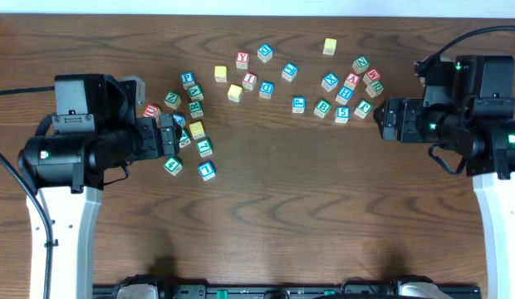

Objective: Spell out AI2
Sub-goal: 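Swing the right gripper up to the top-right blocks above the red A block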

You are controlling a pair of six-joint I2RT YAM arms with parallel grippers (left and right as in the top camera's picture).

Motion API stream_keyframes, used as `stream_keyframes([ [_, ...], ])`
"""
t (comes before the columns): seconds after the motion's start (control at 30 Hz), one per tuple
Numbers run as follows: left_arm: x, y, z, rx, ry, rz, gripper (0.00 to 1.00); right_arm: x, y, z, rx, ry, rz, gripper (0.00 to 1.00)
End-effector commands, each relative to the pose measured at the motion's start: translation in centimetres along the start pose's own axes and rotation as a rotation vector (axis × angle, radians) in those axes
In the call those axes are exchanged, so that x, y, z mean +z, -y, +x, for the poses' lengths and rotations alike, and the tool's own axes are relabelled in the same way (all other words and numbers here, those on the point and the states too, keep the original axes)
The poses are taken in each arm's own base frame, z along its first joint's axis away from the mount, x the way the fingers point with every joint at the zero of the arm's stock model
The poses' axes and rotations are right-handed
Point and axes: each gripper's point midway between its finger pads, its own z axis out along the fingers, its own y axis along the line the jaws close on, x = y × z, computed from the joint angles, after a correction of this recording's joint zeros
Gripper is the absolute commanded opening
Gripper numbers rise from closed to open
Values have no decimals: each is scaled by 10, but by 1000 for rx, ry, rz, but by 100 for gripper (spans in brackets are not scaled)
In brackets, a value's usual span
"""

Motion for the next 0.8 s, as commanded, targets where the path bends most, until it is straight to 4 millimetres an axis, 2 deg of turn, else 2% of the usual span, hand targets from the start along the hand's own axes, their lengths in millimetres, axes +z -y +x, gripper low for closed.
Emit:
stream_keyframes([
  [0.0,-5,4,-4,-4,14,14,97,15,4,-3,88,-43,12,84],
  [0.17,-5,4,-3,-4,13,14,98,50,5,-11,66,-128,81,82],
  [0.4,-5,4,-4,-4,15,14,98,98,8,-34,36,-229,162,80],
  [0.77,-5,4,-4,-4,14,14,98,127,-4,-71,-39,-246,181,81],
])
